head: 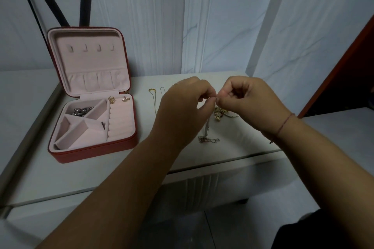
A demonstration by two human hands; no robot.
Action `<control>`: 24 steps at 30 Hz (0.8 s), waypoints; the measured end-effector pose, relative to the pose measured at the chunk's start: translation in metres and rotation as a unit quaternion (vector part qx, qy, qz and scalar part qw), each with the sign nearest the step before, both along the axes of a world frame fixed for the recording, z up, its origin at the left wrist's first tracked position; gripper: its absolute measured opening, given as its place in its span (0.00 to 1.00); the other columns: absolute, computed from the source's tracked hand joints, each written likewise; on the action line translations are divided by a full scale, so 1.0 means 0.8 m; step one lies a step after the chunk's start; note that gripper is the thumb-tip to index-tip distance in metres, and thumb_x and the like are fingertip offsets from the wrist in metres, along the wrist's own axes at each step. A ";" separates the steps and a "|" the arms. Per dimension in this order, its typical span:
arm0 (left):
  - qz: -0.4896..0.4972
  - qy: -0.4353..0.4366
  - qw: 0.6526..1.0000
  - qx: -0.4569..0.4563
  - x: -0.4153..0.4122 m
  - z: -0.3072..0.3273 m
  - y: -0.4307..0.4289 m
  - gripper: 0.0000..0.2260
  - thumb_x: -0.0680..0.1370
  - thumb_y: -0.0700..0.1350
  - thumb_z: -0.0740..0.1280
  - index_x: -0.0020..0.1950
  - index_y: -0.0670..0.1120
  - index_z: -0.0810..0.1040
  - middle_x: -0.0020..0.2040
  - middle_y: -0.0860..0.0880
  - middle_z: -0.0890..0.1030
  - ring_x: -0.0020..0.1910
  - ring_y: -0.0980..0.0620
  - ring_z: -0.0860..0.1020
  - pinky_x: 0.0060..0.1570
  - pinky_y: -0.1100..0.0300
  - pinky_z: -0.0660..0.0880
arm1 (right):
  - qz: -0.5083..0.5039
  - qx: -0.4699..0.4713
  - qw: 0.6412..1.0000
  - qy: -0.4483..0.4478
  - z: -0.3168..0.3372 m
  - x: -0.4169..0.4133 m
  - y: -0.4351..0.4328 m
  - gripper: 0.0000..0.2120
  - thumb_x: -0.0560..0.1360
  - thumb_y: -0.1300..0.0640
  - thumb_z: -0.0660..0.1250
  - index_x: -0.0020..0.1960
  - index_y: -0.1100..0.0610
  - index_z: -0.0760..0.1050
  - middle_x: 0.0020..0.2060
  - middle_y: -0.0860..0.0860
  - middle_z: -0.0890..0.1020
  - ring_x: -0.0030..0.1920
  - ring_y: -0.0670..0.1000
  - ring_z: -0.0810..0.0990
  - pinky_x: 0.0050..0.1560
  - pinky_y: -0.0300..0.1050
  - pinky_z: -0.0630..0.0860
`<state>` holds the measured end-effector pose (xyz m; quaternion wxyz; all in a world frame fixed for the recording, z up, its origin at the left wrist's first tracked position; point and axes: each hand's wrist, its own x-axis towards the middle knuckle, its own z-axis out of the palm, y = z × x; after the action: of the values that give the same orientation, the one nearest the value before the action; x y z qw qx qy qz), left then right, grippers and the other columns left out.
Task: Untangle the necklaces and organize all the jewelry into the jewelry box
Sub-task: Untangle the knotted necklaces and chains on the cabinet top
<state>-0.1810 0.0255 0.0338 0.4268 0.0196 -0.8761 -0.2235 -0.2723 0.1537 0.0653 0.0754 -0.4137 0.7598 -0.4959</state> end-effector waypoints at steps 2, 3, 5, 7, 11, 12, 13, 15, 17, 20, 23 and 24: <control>-0.014 0.012 0.997 0.076 0.001 0.000 0.003 0.04 0.73 0.42 0.67 0.42 0.44 0.81 0.37 0.51 0.80 0.36 0.56 0.75 0.38 0.59 0.75 | -0.002 -0.012 1.000 -0.024 0.001 0.000 0.000 0.05 0.70 0.67 0.70 0.35 0.62 0.77 0.29 0.53 0.75 0.32 0.48 0.71 0.37 0.44 0.70; -0.021 0.012 0.993 0.114 0.001 0.000 0.004 0.04 0.72 0.42 0.67 0.43 0.45 0.81 0.37 0.51 0.80 0.36 0.56 0.75 0.38 0.62 0.75 | -0.001 -0.016 0.999 -0.033 0.001 0.000 0.000 0.04 0.70 0.67 0.69 0.36 0.63 0.77 0.31 0.59 0.75 0.34 0.50 0.71 0.37 0.45 0.70; -0.030 0.002 0.985 0.170 0.002 0.001 0.006 0.03 0.73 0.41 0.68 0.44 0.45 0.82 0.37 0.51 0.80 0.36 0.57 0.75 0.37 0.68 0.72 | 0.001 -0.017 0.999 -0.049 0.002 0.000 0.001 0.03 0.70 0.67 0.69 0.37 0.65 0.77 0.35 0.66 0.76 0.35 0.51 0.71 0.39 0.47 0.70; -0.042 -0.017 0.973 0.227 0.003 0.003 0.006 0.03 0.74 0.39 0.69 0.44 0.45 0.82 0.35 0.50 0.79 0.34 0.57 0.74 0.36 0.68 0.71 | 0.001 -0.015 0.998 -0.061 0.002 0.000 0.000 0.03 0.69 0.66 0.69 0.38 0.66 0.77 0.35 0.65 0.77 0.36 0.52 0.71 0.39 0.47 0.70; -0.065 -0.045 0.937 0.339 0.007 0.004 0.010 0.04 0.76 0.39 0.68 0.43 0.47 0.81 0.35 0.45 0.80 0.34 0.55 0.74 0.39 0.62 0.74 | 0.005 -0.013 0.996 -0.089 0.001 -0.002 -0.001 0.03 0.70 0.65 0.70 0.38 0.65 0.77 0.34 0.59 0.77 0.36 0.51 0.71 0.38 0.44 0.69; -0.072 -0.052 0.930 0.358 0.007 0.004 0.012 0.05 0.76 0.39 0.68 0.44 0.47 0.81 0.36 0.46 0.80 0.35 0.56 0.75 0.41 0.63 0.75 | 0.004 -0.009 0.995 -0.096 0.001 -0.003 -0.001 0.03 0.70 0.65 0.70 0.39 0.65 0.78 0.34 0.58 0.77 0.36 0.51 0.71 0.38 0.43 0.69; -0.079 -0.059 0.921 0.377 0.008 0.005 0.014 0.04 0.76 0.39 0.67 0.44 0.46 0.81 0.37 0.48 0.81 0.36 0.58 0.76 0.43 0.63 0.75 | 0.001 -0.002 0.995 -0.101 0.000 -0.004 0.000 0.03 0.70 0.66 0.70 0.39 0.66 0.77 0.34 0.58 0.76 0.36 0.50 0.71 0.37 0.42 0.69; -0.093 -0.060 0.892 0.438 0.008 0.009 0.013 0.04 0.77 0.38 0.66 0.46 0.44 0.81 0.39 0.48 0.80 0.38 0.56 0.76 0.45 0.61 0.75 | -0.012 0.014 0.994 -0.106 -0.001 -0.006 0.002 0.02 0.70 0.67 0.69 0.39 0.67 0.77 0.34 0.58 0.76 0.35 0.50 0.71 0.36 0.40 0.69; -0.104 -0.052 0.862 0.493 0.008 0.014 0.008 0.05 0.78 0.37 0.64 0.48 0.41 0.80 0.40 0.44 0.78 0.39 0.51 0.74 0.47 0.57 0.74 | -0.019 0.009 0.988 -0.152 0.002 -0.006 0.004 0.02 0.71 0.68 0.67 0.40 0.65 0.76 0.33 0.58 0.75 0.31 0.48 0.70 0.35 0.39 0.68; -0.107 -0.051 0.853 0.508 0.009 0.017 0.005 0.05 0.79 0.37 0.63 0.48 0.41 0.78 0.39 0.45 0.76 0.40 0.50 0.72 0.47 0.56 0.73 | 0.007 0.005 0.965 -0.262 0.010 -0.005 0.006 0.06 0.74 0.64 0.66 0.38 0.59 0.75 0.27 0.50 0.74 0.28 0.45 0.69 0.36 0.39 0.69; -0.117 -0.058 0.862 0.490 0.010 0.015 0.009 0.04 0.78 0.38 0.63 0.48 0.42 0.78 0.39 0.45 0.76 0.39 0.50 0.72 0.45 0.56 0.73 | 0.043 0.026 0.940 -0.338 0.012 0.002 0.005 0.07 0.75 0.60 0.66 0.38 0.56 0.78 0.29 0.49 0.76 0.28 0.44 0.70 0.34 0.36 0.71; -0.122 -0.059 0.867 0.480 0.010 0.014 0.010 0.04 0.78 0.38 0.64 0.47 0.43 0.78 0.38 0.46 0.75 0.39 0.50 0.71 0.44 0.56 0.72 | 0.048 0.024 0.931 -0.361 0.012 0.004 0.004 0.06 0.75 0.59 0.67 0.39 0.56 0.79 0.29 0.48 0.76 0.28 0.43 0.70 0.33 0.35 0.72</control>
<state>-0.1731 0.0338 0.0448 0.2812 0.1285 -0.6797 -0.6651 -0.2694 0.1566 0.0748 0.3782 -0.2415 0.6724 -0.5887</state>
